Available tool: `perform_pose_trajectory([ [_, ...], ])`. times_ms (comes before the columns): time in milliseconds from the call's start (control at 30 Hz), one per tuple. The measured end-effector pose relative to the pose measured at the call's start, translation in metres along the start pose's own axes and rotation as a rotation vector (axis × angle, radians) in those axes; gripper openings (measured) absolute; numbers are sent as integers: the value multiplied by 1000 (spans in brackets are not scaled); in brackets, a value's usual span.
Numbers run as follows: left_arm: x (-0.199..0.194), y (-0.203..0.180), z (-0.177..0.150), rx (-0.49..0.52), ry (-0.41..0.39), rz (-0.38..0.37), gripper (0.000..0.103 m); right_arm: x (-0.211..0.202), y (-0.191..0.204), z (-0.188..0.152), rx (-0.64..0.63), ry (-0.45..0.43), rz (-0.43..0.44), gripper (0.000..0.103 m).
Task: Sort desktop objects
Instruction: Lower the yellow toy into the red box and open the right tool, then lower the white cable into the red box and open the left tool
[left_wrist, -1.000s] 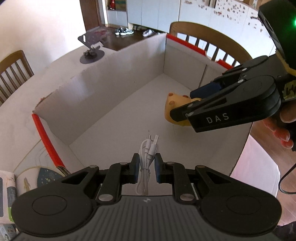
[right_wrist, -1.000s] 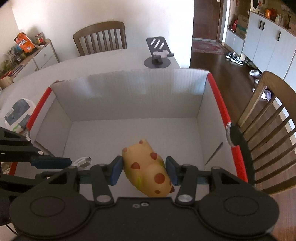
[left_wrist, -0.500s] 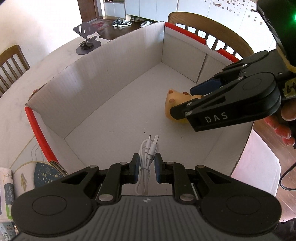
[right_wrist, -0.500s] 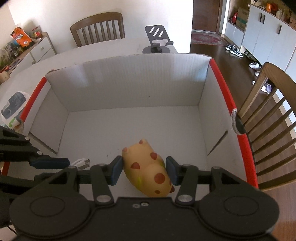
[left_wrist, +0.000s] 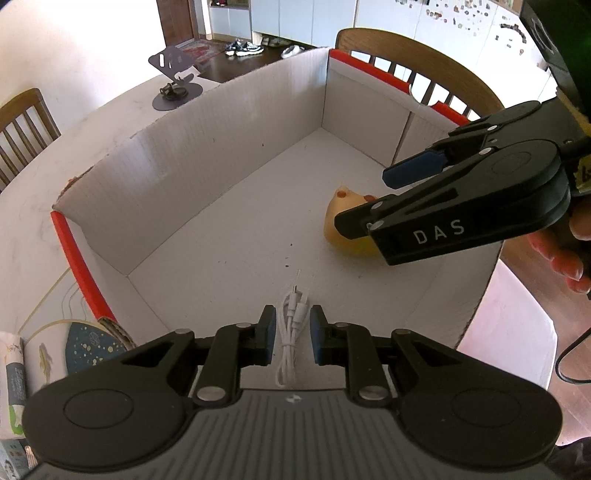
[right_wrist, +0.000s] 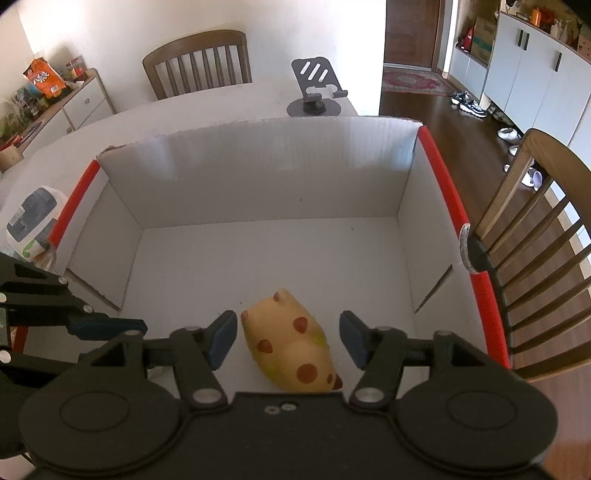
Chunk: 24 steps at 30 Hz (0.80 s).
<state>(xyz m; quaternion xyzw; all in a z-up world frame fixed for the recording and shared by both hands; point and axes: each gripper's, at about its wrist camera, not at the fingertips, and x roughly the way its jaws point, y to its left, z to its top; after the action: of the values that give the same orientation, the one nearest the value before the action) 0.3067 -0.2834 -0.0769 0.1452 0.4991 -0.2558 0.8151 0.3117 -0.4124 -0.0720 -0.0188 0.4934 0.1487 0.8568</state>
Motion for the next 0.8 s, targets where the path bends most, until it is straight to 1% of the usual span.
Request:
perform_pose_trajectory([
  [67,-2,0,0,-2,-9,3,21,-3,0,1,2,-8,2,61],
  [300,-11,0,-4,-19,-35,2,22,-16,2,4,5,-48,16,62],
  [433,-15,1,-6,-30,-60,-11,30,-22,3,5,4,-65,27,62],
  [500,-19,0,-6,-33,-83,-23,47,-25,4,6,5,-74,31,62],
  [533,-21,-1,-6,-26,-91,-47,71,-26,4,6,7,-77,31,62],
  [567,-22,-4,-5,-17,-93,-52,96,-27,4,6,8,-81,30,62],
  [600,-23,-7,-5,-13,-99,-25,103,-29,4,6,9,-86,30,62],
  [633,-24,-8,-6,-13,-110,-10,103,-30,4,6,8,-91,29,62],
  [700,-25,-6,-6,-28,-107,-30,103,-32,3,7,10,-97,29,62],
  [800,-27,-4,-8,-45,-111,-21,103,-36,2,8,15,-110,34,62],
])
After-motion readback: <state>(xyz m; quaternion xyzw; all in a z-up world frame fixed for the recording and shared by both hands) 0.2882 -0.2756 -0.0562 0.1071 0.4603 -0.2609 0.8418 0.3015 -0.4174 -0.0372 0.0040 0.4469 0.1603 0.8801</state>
